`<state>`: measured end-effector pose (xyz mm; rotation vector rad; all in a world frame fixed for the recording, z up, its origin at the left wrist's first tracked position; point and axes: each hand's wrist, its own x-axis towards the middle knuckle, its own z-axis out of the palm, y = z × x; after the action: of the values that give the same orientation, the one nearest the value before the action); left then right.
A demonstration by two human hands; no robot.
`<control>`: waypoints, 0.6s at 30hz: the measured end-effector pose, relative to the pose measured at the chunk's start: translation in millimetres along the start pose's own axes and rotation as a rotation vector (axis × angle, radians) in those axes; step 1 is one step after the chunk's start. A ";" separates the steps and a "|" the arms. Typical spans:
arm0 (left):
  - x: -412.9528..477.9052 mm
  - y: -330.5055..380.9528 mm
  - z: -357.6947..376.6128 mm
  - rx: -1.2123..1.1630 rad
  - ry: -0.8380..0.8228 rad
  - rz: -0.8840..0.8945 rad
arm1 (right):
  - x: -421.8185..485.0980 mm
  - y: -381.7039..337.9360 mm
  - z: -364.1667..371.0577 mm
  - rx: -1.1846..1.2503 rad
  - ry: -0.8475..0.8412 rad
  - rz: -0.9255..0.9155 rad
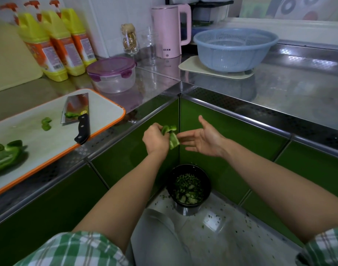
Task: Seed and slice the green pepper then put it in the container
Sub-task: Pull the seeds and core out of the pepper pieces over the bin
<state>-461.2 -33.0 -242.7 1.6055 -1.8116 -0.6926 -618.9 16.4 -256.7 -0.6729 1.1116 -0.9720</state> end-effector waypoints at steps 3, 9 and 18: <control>2.5 -1.9 -1.8 -0.038 -0.022 0.019 | 0.2 0.2 -5.1 0.064 0.063 0.007; -3.1 1.5 5.3 0.036 -0.042 0.040 | 1.7 -5.0 6.1 0.152 -0.051 -0.007; -2.2 -1.7 3.1 -0.079 -0.120 0.086 | 1.3 -5.4 7.4 0.272 0.004 -0.056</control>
<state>-462.2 -31.0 -246.2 1.4529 -1.9025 -0.8263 -613.4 12.7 -250.3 -0.4829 0.9451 -1.1484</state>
